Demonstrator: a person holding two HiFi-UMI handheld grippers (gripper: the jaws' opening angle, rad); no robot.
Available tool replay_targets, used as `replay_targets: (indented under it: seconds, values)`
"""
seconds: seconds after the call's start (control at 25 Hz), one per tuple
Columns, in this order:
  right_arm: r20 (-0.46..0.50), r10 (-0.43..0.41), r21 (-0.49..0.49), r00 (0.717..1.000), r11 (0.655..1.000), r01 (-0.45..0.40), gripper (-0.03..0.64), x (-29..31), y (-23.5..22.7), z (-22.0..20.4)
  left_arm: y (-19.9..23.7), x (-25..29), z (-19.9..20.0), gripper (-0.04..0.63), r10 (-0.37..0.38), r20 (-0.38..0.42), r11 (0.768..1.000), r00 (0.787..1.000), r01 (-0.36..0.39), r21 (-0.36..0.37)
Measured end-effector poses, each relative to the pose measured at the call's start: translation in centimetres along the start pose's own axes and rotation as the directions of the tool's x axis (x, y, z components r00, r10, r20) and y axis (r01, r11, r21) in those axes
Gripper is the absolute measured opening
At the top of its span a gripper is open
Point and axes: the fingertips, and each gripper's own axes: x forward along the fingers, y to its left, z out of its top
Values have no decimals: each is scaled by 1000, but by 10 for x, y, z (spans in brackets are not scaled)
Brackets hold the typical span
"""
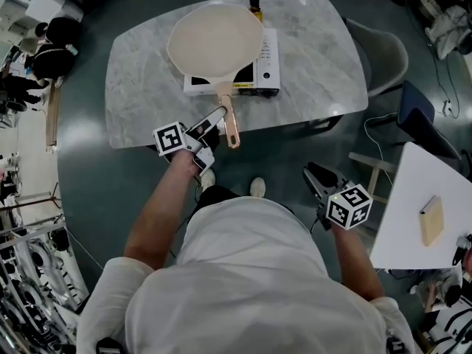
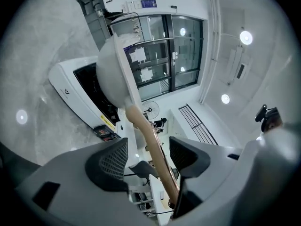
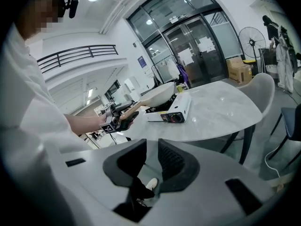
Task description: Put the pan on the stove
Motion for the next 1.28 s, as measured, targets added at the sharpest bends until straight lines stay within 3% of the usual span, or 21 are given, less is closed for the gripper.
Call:
replay_targets:
  seconds: [0.2, 0.32, 0.44, 0.6, 0.72, 0.8, 0.96, 1.2, 1.28]
  values:
    - [14, 51, -17, 999, 999, -51, 56, 13, 9, 5, 0, -55, 6, 267, 81, 91, 996, 993, -85, 42]
    - [33, 61, -40, 998, 997, -60, 46, 22, 7, 15, 2, -91, 8, 265, 159, 131, 980, 979, -173, 101]
    - [44, 63, -63, 997, 996, -61, 23, 31, 11, 23, 2, -127, 5, 240, 245, 141, 940, 959, -270, 208]
    - [46, 81, -118, 996, 990, -75, 6, 38, 39, 33, -18, -160, -9, 94, 290, 99, 856, 952, -304, 418]
    - [36, 83, -158, 996, 984, -77, 6, 41, 64, 35, -36, -179, -29, 29, 319, 47, 790, 947, -293, 539]
    - [39, 82, -171, 996, 982, -75, 6, 43, 83, 35, -47, -192, -46, 21, 325, 2, 767, 946, -265, 585]
    - [80, 94, -200, 992, 977, -77, 6, 43, 133, 33, -71, -225, -73, 18, 272, -65, 777, 960, -179, 604]
    - [87, 128, -235, 988, 966, -104, 6, 47, 212, 9, -97, -276, -109, 18, 244, -143, 742, 959, -90, 664]
    - [78, 136, -236, 988, 965, -115, 6, 45, 237, -6, -103, -292, -119, 18, 238, -160, 744, 958, -74, 664]
